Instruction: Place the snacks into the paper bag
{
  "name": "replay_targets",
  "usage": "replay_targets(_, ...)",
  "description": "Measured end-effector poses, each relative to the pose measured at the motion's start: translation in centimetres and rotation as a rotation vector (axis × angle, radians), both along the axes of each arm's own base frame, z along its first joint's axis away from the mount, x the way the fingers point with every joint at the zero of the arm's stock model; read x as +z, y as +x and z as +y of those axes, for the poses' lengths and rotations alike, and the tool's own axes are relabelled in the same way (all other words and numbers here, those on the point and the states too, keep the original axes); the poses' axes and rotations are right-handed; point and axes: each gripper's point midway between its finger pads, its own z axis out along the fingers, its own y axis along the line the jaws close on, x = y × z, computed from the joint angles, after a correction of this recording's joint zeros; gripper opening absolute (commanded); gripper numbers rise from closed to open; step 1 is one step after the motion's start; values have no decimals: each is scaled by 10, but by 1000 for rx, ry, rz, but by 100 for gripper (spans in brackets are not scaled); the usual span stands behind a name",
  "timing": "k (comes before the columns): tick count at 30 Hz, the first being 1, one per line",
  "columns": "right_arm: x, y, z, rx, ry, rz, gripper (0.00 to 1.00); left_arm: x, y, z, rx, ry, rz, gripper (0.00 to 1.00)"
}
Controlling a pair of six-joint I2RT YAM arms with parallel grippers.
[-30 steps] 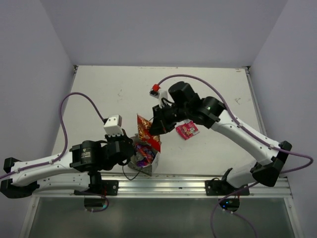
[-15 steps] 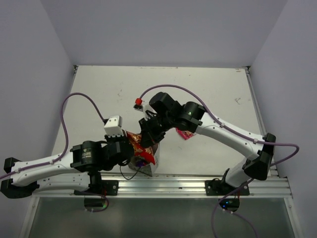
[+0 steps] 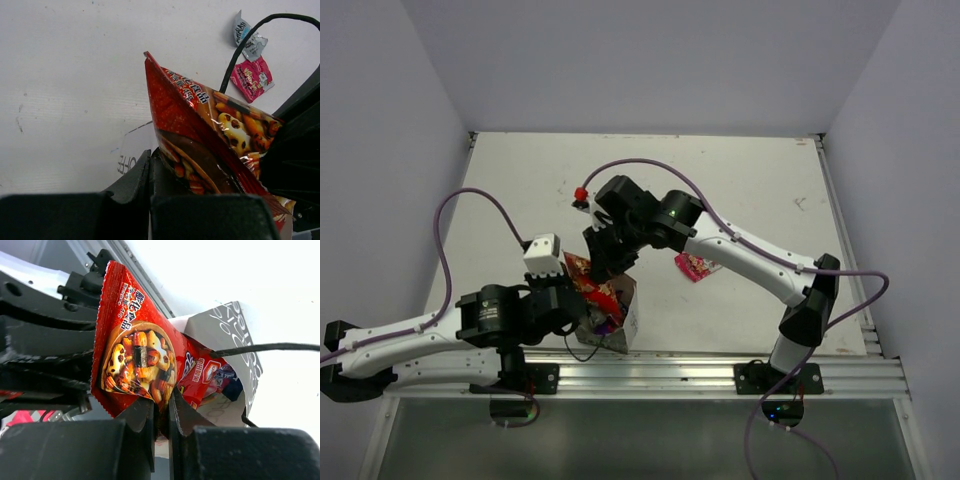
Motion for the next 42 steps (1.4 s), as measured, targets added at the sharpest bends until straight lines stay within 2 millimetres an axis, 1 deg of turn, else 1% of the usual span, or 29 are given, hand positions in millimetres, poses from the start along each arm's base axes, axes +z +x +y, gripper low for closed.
replay_targets(4, -6, 4, -1, -2, -24, -22, 0, 0, 0, 1, 3, -6, 2, 0)
replay_targets(6, -13, 4, -5, 6, -53, -39, 0, 0, 0, 0, 4, -7, 2, 0)
replay_targets(10, -27, -3, -18, 40, -146, -81, 0, 2, -1, 0, 7, -22, 2, 0)
replay_targets(15, -36, -11, -31, 93, -231, -137, 0, 4, -1, 1, 10, -45, -1, 0)
replay_targets(19, -43, -15, -32, 128, -280, -179, 0, 4, -1, 0, 10, -48, -1, 0)
replay_targets(21, -48, -19, -28, 149, -304, -200, 1, 2, -1, 1, 11, -42, 0, 0)
replay_targets(23, -55, -25, -23, 174, -334, -221, 13, -1, -2, 5, 11, -25, 4, 0)
replay_targets(24, -57, -27, -22, 182, -352, -230, 16, -2, -2, 6, 12, -20, 5, 0)
replay_targets(25, -59, -28, -20, 183, -368, -237, 23, -2, -2, 7, 15, -23, 4, 0)
replay_targets(28, -57, -26, -21, 178, -403, -257, 37, 0, -2, 8, 18, -38, 3, 0)
replay_targets(29, -53, -25, -22, 177, -409, -265, 40, 1, -2, 7, 20, -45, -1, 0)
replay_targets(31, -44, -22, -25, 171, -425, -285, 50, 4, 0, 6, 26, -59, -12, 0)
replay_targets(32, -36, -20, -26, 163, -425, -300, 59, 5, 1, 5, 29, -64, -18, 0)
replay_targets(34, -23, -18, -33, 157, -434, -314, 64, 11, 4, 4, 41, -84, -41, 0)
replay_targets(35, -12, -16, -30, 151, -409, -332, 67, 13, 4, 3, 42, -91, -42, 0)
replay_targets(36, 2, -15, -24, 141, -360, -353, 70, 11, 4, 4, 39, -83, -39, 0)
replay_targets(38, 32, -15, -16, 121, -255, -390, 72, 9, 4, 2, 35, -77, -34, 0)
replay_targets(39, 46, -16, -18, 110, -214, -402, 73, 9, 4, 2, 34, -75, -32, 0)
replay_targets(41, 71, -18, -29, 83, -145, -416, 74, 7, 3, 0, 30, -65, -27, 0)
replay_targets(42, 80, -18, -35, 70, -123, -421, 75, 6, 3, 0, 28, -63, -25, 0)
